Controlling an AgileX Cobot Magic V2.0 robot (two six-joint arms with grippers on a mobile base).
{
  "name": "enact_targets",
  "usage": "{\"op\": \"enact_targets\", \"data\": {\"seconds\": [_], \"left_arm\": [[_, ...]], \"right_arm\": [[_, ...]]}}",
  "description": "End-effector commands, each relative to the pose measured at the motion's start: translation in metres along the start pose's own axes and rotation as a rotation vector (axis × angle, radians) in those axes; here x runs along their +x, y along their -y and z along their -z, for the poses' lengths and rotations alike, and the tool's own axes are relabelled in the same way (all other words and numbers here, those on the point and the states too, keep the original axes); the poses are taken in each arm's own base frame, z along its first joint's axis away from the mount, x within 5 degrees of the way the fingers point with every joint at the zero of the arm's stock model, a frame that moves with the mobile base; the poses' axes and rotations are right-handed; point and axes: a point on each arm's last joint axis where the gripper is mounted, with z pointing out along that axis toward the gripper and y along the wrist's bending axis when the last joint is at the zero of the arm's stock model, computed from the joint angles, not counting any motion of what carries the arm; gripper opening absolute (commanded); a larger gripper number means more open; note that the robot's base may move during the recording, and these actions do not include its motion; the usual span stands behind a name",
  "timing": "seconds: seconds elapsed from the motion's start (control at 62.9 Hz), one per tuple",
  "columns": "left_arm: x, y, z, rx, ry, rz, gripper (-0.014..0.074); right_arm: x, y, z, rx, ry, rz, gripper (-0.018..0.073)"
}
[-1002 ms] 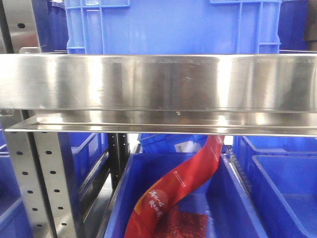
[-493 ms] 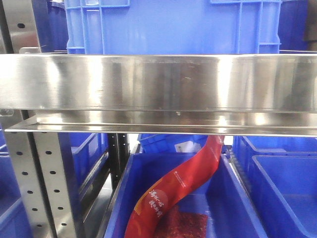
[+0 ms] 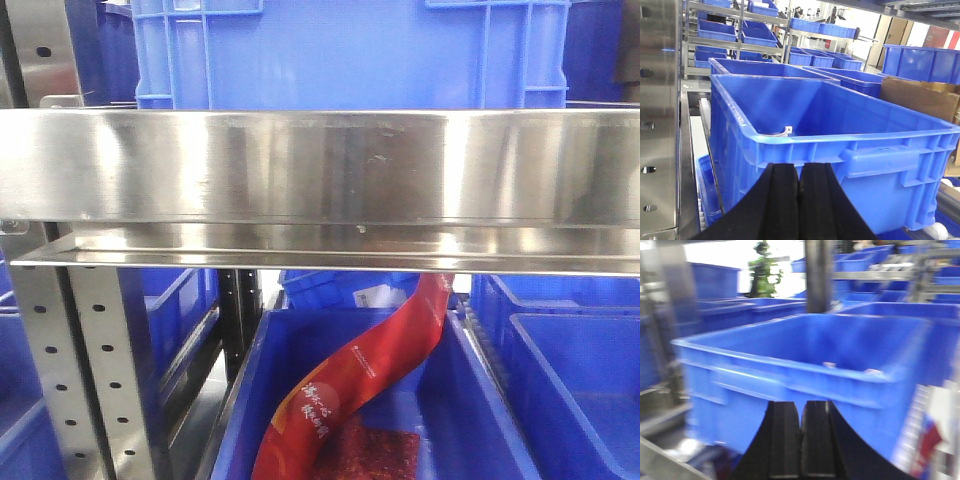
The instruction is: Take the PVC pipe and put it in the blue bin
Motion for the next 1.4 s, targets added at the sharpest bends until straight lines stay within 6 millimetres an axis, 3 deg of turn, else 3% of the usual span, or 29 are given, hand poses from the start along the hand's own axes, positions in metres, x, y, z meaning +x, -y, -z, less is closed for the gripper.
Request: {"op": "enact_targets", "data": {"seconds": [0.0,0.127,0.143,0.27,0.509,1.384], "left_arm": [[-0.002,-0.001,0.001,-0.003,0.021,0.009,-0.0111],[-0.002,-0.001,0.001,-0.003,0.021,0.009,-0.0111],[-0.002,-0.001,0.001,-0.003,0.021,0.009,-0.0111],[-0.002,-0.001,0.001,-0.003,0.021,0.009,-0.0111],[-0.002,-0.001,0.001,-0.003,0.021,0.009,-0.0111],[-0.002,-0.001,0.001,-0.003,0.022,0.009,-0.0111]], "right_arm": [[0.008,0.011,0.014,0.075,0.037,0.017,-0.0169],[0.031,0.026,0.037,0.209,0.058,0.019,-0.0169],[0.045,0.032,0.047,0.272,0.064,0.019,-0.0169],[0.081,0.04,0.066,0.387,0.07,0.018,-0.0169],[0.143,0.043,0.084,0.447,0.113,0.087,-0.0169],[0.149,0.043,0.087,0.454,0.062,0.095,-0.0169]]}}
